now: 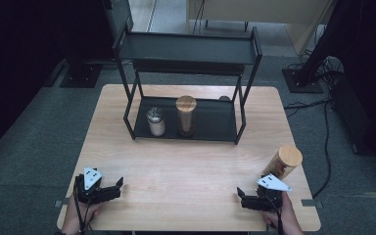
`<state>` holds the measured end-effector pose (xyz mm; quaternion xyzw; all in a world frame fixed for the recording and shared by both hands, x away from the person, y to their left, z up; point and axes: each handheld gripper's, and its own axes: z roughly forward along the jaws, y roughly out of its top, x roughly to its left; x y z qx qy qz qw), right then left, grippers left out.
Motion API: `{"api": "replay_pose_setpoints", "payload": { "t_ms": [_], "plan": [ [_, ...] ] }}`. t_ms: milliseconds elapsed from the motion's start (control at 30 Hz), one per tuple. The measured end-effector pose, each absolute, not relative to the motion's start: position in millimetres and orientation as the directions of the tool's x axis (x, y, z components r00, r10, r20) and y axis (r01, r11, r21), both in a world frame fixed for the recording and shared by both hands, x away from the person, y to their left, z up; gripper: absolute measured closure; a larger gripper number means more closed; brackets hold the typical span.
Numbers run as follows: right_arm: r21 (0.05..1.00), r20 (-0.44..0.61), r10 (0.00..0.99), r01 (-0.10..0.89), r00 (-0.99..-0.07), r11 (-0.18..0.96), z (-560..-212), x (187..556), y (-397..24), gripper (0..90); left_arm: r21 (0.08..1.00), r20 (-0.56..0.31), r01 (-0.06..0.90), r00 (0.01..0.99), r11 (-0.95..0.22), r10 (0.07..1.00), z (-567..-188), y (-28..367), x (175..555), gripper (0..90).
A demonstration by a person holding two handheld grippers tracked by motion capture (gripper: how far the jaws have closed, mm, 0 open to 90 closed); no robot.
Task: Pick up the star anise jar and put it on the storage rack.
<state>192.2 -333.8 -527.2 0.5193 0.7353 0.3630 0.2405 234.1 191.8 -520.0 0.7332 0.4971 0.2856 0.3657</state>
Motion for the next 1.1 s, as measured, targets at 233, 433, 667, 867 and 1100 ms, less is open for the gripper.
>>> {"api": "replay_pose_setpoints", "payload": {
  "t_ms": [233,433,667,867,1100],
  "plan": [
    [0.781,0.014,0.942,0.592,-0.336,0.200,-527.5,188.6,-342.5,0.0,0.820,0.056,0.521,0.342,-0.239,0.938,-520.0,191.7,234.1,0.4],
    [0.779,0.002,0.937,0.588,-0.349,0.217,-527.9,184.2,-347.0,0.0,0.820,0.058,0.520,0.340,-0.239,0.939,-519.9,191.6,234.0,0.4],
    [0.778,-0.004,0.936,0.587,-0.352,0.224,-528.1,179.5,-351.5,0.0,0.819,0.059,0.521,0.340,-0.240,0.939,-519.9,191.5,234.0,0.4],
    [0.776,-0.009,0.937,0.589,-0.348,0.226,-528.3,174.0,-358.5,0.0,0.819,0.060,0.521,0.340,-0.241,0.939,-519.9,191.5,234.0,0.4],
    [0.765,-0.024,0.944,0.601,-0.329,0.229,-528.6,167.7,-373.7,0.0,0.818,0.063,0.521,0.339,-0.243,0.939,-520.0,191.1,234.0,0.4]
  ]
}}
